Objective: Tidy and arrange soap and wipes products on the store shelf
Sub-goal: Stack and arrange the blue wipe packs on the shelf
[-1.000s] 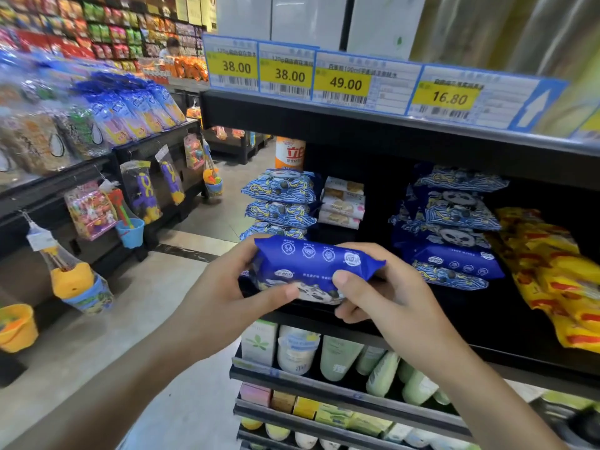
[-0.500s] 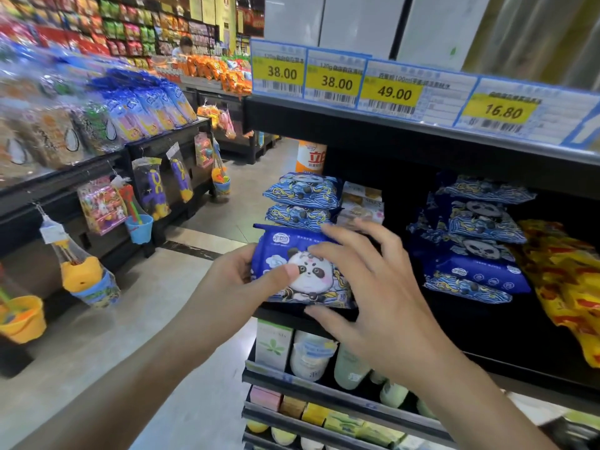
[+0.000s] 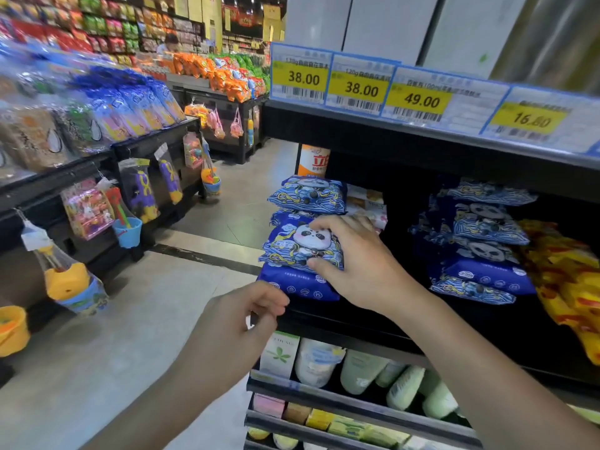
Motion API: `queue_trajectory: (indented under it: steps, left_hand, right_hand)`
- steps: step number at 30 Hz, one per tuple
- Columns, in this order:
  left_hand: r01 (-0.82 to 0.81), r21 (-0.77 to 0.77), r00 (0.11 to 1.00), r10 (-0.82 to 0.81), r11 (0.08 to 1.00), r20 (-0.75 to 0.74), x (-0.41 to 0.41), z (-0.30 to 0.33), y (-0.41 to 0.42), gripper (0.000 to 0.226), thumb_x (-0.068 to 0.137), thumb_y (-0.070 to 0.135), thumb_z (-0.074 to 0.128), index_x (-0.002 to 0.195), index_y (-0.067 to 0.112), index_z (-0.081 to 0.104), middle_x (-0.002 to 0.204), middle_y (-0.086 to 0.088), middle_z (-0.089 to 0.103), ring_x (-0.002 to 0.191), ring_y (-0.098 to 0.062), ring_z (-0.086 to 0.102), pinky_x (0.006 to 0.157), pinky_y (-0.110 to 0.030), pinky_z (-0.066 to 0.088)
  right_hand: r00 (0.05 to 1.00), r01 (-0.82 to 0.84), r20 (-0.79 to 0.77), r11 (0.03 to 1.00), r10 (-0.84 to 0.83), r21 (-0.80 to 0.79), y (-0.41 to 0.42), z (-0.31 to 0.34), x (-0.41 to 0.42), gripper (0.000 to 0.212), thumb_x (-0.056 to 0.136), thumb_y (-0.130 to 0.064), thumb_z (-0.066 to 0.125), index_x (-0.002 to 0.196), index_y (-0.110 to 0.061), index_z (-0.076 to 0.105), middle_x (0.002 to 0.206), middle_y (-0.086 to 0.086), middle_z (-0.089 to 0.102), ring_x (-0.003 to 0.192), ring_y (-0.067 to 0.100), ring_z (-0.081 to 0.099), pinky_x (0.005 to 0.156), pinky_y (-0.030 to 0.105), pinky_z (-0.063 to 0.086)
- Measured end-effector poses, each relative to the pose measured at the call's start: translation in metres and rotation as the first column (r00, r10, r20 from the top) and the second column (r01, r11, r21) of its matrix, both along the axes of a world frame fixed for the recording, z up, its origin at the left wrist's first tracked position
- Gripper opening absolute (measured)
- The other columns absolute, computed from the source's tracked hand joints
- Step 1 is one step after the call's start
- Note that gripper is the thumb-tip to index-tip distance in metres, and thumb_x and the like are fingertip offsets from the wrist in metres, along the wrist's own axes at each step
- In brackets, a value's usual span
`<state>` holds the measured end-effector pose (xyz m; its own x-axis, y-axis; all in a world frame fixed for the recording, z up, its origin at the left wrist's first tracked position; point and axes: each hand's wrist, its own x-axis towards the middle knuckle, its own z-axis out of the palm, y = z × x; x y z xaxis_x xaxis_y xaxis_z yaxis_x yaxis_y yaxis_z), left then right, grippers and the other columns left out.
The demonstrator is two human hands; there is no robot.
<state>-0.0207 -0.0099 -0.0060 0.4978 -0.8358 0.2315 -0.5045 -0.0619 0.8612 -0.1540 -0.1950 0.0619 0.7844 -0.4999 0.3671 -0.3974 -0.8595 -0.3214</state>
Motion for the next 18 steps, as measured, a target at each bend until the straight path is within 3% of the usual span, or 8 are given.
queue_trajectory:
  steps: [4, 11, 14, 18]
  left_hand:
    - [0.06, -0.009, 0.996, -0.06, 0.998, 0.07, 0.002, -0.002, -0.003, 0.042, 0.092, 0.002, 0.064, 0.096, 0.043, 0.073, 0.096, 0.022, 0.073, 0.096, -0.001, 0.068, 0.074, -0.005, 0.045]
    - [0.166, -0.01, 0.98, -0.164, 0.986, 0.109, 0.001, -0.002, -0.013, 0.039, 0.094, 0.007, 0.065, 0.097, 0.045, 0.072, 0.097, 0.023, 0.072, 0.095, -0.003, 0.069, 0.078, -0.016, 0.053]
    - [0.234, -0.033, 0.964, -0.227, 0.972, 0.14, -0.011, 0.002, -0.023, 0.038, 0.094, 0.006, 0.065, 0.098, 0.044, 0.072, 0.099, 0.022, 0.072, 0.097, -0.004, 0.069, 0.079, -0.02, 0.054]
    - [0.302, -0.059, 0.948, -0.293, 0.952, 0.125, -0.04, 0.009, -0.041, 0.033, 0.097, 0.01, 0.064, 0.097, 0.042, 0.071, 0.098, 0.018, 0.074, 0.093, -0.01, 0.069, 0.076, -0.025, 0.054]
  right_hand:
    - [0.999, 0.014, 0.043, 0.999, -0.016, 0.04, -0.002, -0.005, 0.008, 0.046, 0.094, -0.038, 0.071, 0.137, -0.034, 0.055, 0.138, -0.014, 0.047, 0.132, 0.012, 0.041, 0.111, 0.033, 0.036]
    - [0.996, 0.034, 0.087, 0.999, -0.036, 0.027, 0.004, -0.013, 0.003, 0.047, 0.097, -0.039, 0.068, 0.142, -0.033, 0.058, 0.148, -0.013, 0.045, 0.14, 0.008, 0.033, 0.115, 0.012, 0.018]
    - [0.99, 0.063, 0.127, 0.998, -0.063, 0.005, 0.008, -0.012, -0.014, 0.051, 0.095, -0.044, 0.068, 0.142, -0.03, 0.057, 0.148, -0.012, 0.046, 0.139, 0.008, 0.036, 0.118, 0.022, 0.027]
    - [0.972, 0.105, 0.213, 0.994, -0.095, -0.038, 0.004, -0.006, -0.054, 0.03, 0.095, -0.029, 0.07, 0.125, -0.026, 0.069, 0.129, -0.012, 0.059, 0.126, 0.015, 0.052, 0.11, 0.029, 0.04]
